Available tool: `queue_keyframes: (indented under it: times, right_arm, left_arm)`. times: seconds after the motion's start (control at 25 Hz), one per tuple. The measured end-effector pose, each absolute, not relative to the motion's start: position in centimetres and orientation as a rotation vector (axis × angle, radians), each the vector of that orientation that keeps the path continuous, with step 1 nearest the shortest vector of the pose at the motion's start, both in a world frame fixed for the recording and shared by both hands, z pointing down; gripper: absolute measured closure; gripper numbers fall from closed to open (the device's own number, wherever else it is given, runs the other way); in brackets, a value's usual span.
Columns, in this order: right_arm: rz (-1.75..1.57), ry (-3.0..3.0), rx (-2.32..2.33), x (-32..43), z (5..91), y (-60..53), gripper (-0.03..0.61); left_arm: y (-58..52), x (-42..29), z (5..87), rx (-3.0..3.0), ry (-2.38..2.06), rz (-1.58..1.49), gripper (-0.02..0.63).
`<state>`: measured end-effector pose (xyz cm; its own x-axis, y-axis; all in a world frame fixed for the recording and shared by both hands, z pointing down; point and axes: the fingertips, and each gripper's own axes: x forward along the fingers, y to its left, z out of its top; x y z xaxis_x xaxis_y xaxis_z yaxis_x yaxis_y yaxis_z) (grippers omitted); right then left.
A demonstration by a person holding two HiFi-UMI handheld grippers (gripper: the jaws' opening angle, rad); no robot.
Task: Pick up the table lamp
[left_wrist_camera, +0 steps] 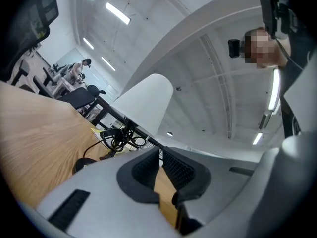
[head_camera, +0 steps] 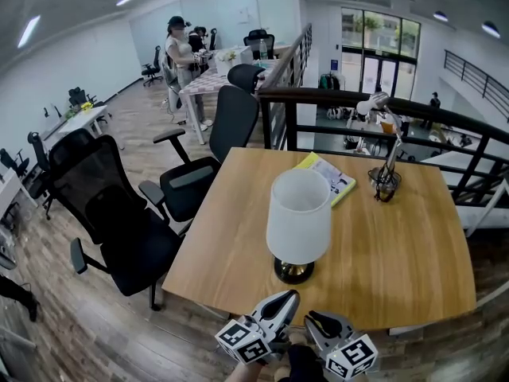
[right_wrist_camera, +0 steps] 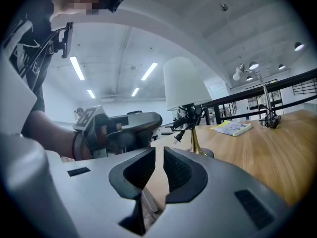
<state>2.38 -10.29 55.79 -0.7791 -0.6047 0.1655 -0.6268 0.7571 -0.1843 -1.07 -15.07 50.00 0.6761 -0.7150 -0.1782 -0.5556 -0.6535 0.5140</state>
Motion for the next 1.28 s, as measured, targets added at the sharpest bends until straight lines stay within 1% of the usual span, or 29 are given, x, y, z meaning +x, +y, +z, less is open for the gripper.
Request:
queue_keyframes:
  times: [0.24, 0.28, 0.32, 0.36, 0.6, 0.8, 1.28]
  right_arm:
    - [0.370, -2.837, 0.967, 1.4, 57.1, -11.7, 0.518]
    - [0.373, -2.836, 0.964, 1.3, 57.2, -12.0, 0.518]
    - [0.377, -2.835, 0.962, 1.2, 57.4, -12.3, 0.518]
    - [0.382, -2.835, 0.961, 1.2, 57.5, -12.7, 0.517]
    - [0.417, -2.819, 0.943, 1.0, 58.9, -14.3, 0.518]
    - [0.421, -2.797, 0.939, 1.1, 59.4, -15.5, 0.518]
    - [0.437, -2.763, 0.948, 0.9, 60.4, -17.2, 0.517]
  left_arm:
    - [-17.1, -0.9, 49.5, 2.414, -0.885, -0.628, 0.599]
    - [-17.4, -1.0, 49.5, 2.407, -0.872, -0.640, 0.573]
    - [-17.7, -1.1, 49.5, 2.401, -0.859, -0.650, 0.520]
    - [-18.1, -1.1, 49.5, 2.396, -0.849, -0.660, 0.503]
    - [-20.4, -1.5, 49.6, 2.328, -0.767, -0.777, 0.477]
    - [-21.1, -1.7, 48.6, 2.287, -0.618, -0.925, 0.474]
    - [-22.5, -1.8, 46.2, 2.300, -0.432, -1.082, 0.474]
